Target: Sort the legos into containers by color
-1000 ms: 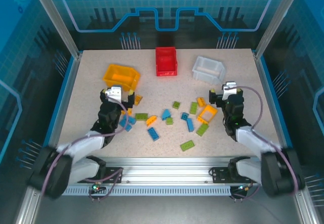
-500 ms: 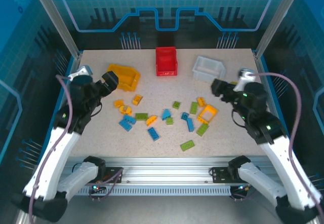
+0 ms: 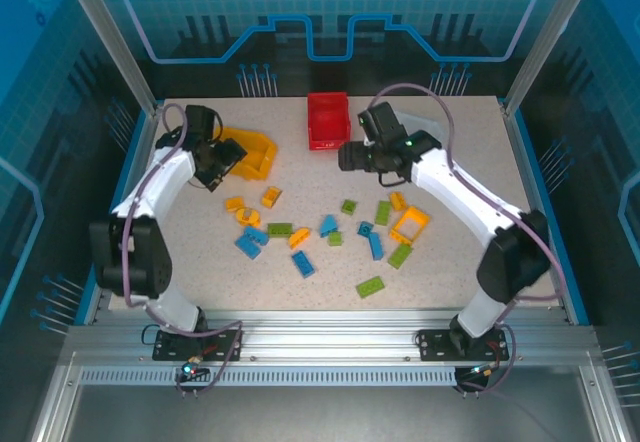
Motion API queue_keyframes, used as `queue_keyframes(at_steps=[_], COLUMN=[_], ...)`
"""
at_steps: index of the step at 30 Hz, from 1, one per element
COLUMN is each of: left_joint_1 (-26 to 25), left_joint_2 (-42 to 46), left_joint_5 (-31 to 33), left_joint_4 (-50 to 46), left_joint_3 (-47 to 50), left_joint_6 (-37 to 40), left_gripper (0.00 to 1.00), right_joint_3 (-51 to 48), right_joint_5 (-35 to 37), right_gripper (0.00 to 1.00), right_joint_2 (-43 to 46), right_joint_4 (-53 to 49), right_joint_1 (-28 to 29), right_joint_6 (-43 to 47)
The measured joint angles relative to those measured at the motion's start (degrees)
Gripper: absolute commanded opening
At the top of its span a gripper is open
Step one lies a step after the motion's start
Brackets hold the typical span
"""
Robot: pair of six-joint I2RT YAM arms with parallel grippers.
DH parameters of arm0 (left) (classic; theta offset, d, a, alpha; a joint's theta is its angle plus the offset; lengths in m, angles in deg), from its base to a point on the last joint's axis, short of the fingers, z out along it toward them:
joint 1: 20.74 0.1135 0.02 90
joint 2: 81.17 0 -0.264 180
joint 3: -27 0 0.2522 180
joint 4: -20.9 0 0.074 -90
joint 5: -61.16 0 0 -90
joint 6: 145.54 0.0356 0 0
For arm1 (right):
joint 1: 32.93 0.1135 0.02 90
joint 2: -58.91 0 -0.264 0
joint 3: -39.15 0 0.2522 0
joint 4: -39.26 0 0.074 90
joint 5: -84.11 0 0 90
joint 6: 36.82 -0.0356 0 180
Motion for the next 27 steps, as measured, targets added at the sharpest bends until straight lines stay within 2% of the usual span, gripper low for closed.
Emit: queue_keyframes(at_steps=[6, 14, 22, 27], left_joint_1=[0.5, 0.7, 0.8, 0.8], left_joint_2=[-10.1, -13.7, -15.5, -17.0], left_joint_5=[-0.5, 1.3, 3.4, 4.2], left_joint_4=[0.4, 0.5, 1.4, 1.7], left_joint_3=[-6.8, -7.7, -8.4, -9.5], left_joint_6=[0.0, 0.3, 2.7, 5.0], left_gripper=[0.76, 0.71, 0.53, 0.41], right_joint_3=[13.1, 30.8, 50.1, 56.8], right_joint_5=[-1.8, -3.3, -4.0, -4.4], right_gripper=[0.76, 0.74, 0.68, 0.63], right_joint_2=[-14.2, -30.4, -45.2, -51.6], right_joint_4=[0.2, -1.5, -4.6, -5.6], right_joint_1=[-3.4, -6.3, -8.3, -9.3], right_joint_6=[1.2, 2.1, 3.0, 3.4])
